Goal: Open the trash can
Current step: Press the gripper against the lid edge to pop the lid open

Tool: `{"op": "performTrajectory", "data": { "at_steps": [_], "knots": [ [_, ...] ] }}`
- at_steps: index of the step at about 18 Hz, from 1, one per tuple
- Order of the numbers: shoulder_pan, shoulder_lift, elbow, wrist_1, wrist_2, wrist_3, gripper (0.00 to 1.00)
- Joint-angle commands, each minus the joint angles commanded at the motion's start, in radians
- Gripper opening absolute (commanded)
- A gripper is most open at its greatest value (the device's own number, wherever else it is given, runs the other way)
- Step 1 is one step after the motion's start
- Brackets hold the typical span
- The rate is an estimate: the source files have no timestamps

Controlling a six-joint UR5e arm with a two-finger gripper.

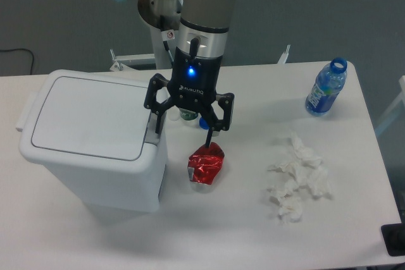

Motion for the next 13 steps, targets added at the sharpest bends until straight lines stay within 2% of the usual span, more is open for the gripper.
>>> {"op": "performTrajectory", "data": {
  "at_steps": [13],
  "knots": [
    [0.0,0.002,-0.012,0.0,0.0,0.002,1.0]
  ]
}}
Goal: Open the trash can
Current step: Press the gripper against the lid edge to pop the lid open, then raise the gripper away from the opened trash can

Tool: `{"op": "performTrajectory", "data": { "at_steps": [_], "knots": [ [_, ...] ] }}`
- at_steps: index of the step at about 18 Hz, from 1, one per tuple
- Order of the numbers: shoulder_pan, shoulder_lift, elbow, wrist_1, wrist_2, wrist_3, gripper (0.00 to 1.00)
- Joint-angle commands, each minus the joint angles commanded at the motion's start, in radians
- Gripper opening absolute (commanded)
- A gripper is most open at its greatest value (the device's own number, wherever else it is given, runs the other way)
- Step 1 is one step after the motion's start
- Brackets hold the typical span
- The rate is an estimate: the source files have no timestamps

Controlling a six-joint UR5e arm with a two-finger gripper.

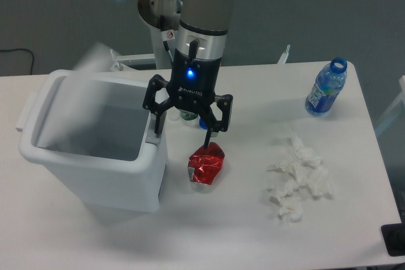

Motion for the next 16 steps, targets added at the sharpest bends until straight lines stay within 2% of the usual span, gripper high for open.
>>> {"op": "performTrajectory", "data": {
  "at_steps": [5,10,16],
  "knots": [
    [0.0,0.0,0.012,0.0,0.0,0.0,1.0],
    [0.04,0.0,0.044,0.0,0.0,0.021,1.0],
    [0.104,0.003,0.043,-0.002,0.011,0.242,1.0]
  ]
}}
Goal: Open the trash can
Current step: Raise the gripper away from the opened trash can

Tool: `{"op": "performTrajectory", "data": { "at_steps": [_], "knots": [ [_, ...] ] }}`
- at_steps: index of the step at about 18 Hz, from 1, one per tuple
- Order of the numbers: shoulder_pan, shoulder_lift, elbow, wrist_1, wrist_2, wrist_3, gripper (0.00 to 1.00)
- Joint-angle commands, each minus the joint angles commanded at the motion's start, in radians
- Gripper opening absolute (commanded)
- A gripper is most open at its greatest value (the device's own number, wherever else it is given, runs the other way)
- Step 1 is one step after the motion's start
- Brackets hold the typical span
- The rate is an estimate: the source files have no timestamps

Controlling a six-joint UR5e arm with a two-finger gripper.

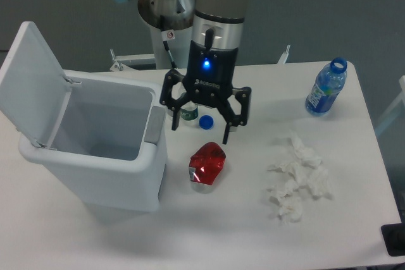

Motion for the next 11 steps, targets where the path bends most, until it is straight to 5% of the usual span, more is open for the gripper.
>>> {"op": "performTrajectory", "data": {
  "at_steps": [7,11],
  "knots": [
    [0.017,-0.015,-0.009,0.0,0.17,0.255,1.0],
    [0.025,-0.031,-0.012,0.0,0.178,0.267,1.0]
  ]
}}
